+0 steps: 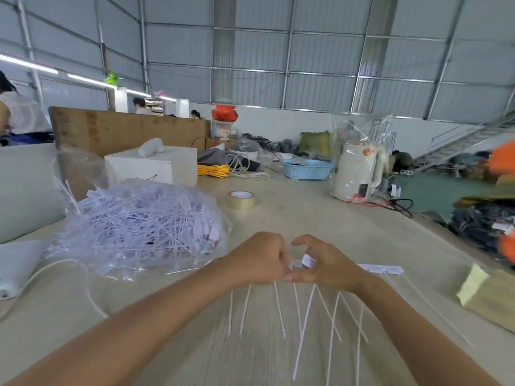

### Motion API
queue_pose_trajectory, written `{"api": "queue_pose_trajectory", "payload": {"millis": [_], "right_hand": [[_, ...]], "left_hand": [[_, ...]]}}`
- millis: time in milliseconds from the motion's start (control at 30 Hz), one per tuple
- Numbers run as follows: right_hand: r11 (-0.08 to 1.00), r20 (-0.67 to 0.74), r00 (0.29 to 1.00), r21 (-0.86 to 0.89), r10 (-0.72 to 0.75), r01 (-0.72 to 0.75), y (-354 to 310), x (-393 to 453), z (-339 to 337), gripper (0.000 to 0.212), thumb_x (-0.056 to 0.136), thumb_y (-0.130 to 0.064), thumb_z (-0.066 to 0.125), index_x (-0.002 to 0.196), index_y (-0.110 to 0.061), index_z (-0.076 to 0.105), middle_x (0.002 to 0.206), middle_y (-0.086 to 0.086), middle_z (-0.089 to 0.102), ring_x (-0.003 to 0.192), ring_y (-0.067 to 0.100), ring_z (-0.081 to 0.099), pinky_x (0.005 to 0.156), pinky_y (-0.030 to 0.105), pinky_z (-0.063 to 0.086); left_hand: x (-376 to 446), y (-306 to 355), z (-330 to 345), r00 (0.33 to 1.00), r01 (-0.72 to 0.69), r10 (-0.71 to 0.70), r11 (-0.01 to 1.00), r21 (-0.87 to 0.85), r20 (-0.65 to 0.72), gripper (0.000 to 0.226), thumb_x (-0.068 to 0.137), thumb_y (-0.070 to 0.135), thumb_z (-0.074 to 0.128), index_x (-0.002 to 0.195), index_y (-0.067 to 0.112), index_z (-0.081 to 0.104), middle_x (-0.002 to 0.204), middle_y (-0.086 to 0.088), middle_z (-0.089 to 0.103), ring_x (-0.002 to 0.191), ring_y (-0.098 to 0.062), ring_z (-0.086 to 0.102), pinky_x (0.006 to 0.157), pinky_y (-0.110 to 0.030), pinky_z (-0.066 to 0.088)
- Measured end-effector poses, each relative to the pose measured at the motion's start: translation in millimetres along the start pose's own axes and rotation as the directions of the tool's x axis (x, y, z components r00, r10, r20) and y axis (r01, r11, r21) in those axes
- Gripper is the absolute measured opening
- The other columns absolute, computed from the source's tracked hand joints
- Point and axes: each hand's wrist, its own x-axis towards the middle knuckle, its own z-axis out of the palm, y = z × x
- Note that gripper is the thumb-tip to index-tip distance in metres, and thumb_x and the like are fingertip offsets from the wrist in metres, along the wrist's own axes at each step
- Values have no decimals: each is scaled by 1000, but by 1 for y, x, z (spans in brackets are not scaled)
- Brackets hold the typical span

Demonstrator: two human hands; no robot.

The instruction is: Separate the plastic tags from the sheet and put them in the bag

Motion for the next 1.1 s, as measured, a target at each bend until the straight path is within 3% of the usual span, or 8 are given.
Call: {"api": "queue_pose_trajectory", "payload": {"millis": [100, 233, 333, 500, 600, 767, 967, 1100], "right_hand": [[999, -16, 999, 15, -33, 34, 2, -1, 9, 99, 60, -38, 86, 137, -23, 27, 66, -17, 53, 60, -7, 53, 59, 4, 38], [996, -31, 996, -42, -81, 80, 3, 2, 18, 112, 57, -41, 87, 144, -19, 19, 76, -11, 57, 72, -2, 55, 65, 8, 39], [995, -44, 996, -61, -84, 81, 1, 1, 22, 100, 64, -39, 83, 142, -19, 25, 81, -5, 54, 70, 0, 52, 63, 9, 38], [996, -101, 994, 69, -42, 50, 3, 0, 9, 26, 88, -23, 64, 102, -1, 64, 81, 3, 57, 68, 12, 52, 71, 31, 44], [997, -58, 998, 78, -21, 26, 4, -7, 8, 21, 91, -12, 58, 83, 7, 62, 70, 9, 49, 66, 16, 45, 63, 27, 35], [974, -72, 997, 228, 6, 11, -1, -10, 12, 15, 91, -10, 59, 76, -5, 60, 57, -3, 49, 46, 1, 48, 50, 13, 40], [980, -74, 997, 198, -18, 32, 4, -11, 19, 22, 89, -12, 62, 68, -14, 59, 58, -4, 46, 47, -2, 39, 53, 12, 32], [964, -14, 998, 257, 65, -59, 10, -11, 20, 23, 90, -13, 61, 67, -12, 58, 58, -4, 46, 47, -1, 38, 51, 11, 32]], "left_hand": [[24, -9, 24, 999, 37, -39, 963, -268, -4, 35, 96, 34, 49, 80, 5, 61, 82, -16, 71, 61, -19, 60, 69, -30, 49], [32, -19, 50, 994, -4, -45, 899, -438, -101, 26, 92, 24, 58, 75, 5, 65, 73, -11, 63, 66, -17, 55, 65, -28, 43], [32, -27, 56, 981, 33, -127, 849, -527, -144, 21, 89, 14, 58, 69, 13, 62, 65, -2, 61, 58, -9, 55, 59, -22, 43], [31, -32, 51, 953, 62, -267, 640, -766, -146, 26, 96, 6, 47, 70, 10, 52, 59, -7, 64, 42, -9, 59, 43, -18, 44], [29, -33, 50, 947, 44, -282, 589, -807, -154, 24, 97, 7, 46, 74, 8, 52, 62, -9, 64, 43, -11, 59, 44, -19, 46], [26, -27, 52, 964, 52, -255, 479, -876, -82, 25, 94, 14, 56, 72, 5, 59, 54, -5, 64, 43, -12, 61, 41, -17, 44], [26, -31, 54, 968, 88, -246, 542, -836, -57, 29, 94, 13, 56, 66, 9, 60, 49, 0, 62, 40, -9, 58, 41, -16, 43], [28, -36, 59, 970, 157, -243, 583, -797, 13, 24, 94, 13, 56, 71, 10, 63, 59, -3, 65, 44, -6, 58, 43, -16, 43]]}}
